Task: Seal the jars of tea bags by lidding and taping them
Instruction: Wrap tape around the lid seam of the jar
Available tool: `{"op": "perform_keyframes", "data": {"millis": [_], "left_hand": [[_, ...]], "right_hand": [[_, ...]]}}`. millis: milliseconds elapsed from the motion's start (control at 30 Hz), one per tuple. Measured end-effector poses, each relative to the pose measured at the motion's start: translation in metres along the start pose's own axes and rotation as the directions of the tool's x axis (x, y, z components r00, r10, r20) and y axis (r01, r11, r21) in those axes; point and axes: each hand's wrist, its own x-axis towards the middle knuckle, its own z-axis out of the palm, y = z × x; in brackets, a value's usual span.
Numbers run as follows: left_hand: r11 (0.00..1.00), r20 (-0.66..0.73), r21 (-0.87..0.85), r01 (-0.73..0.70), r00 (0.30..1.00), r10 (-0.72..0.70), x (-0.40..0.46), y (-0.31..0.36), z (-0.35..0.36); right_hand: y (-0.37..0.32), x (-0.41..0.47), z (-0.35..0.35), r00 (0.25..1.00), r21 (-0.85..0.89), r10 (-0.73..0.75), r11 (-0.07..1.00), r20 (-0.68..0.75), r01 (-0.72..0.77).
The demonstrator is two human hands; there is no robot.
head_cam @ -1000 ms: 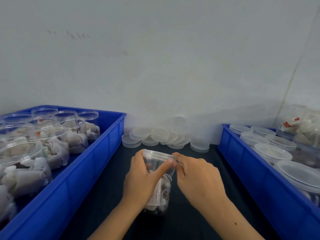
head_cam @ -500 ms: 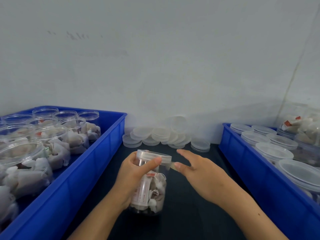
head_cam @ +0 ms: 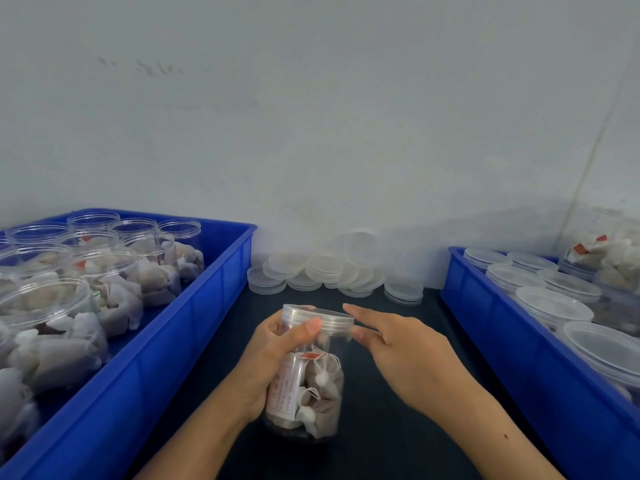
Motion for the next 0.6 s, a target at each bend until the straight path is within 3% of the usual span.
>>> {"op": "perform_keyframes", "data": {"millis": [233,333,467,600], "left_hand": [[0.999,-0.053,-0.05,0.019,0.998,-0.022,0.001,-0.007,0.001],[0.984,-0.098,0.16,-0.072,0.991,0.089,0.002,-0.008,0.004],[0.822,-0.189,0.552,-0.137,0.94,0.284,0.003,-0.009,0.014],[0.855,-0.227,0.511,-0.086,0.946,0.231,0.003,-0.006,0.021]], "right_hand": [[-0.003,0.001,0.01,0.999,-0.032,-0.007,0.999,-0.045,0.006],[-0.001,0.002,0.01,0.998,0.001,0.022,1.0,-0.05,-0.022],[-0.001,0.001,0.01,0.998,0.006,0.038,0.999,-0.059,-0.038],[-0.006,-0.001,0.017,0.995,-0.016,-0.003,1.0,-0.097,0.002]]}}
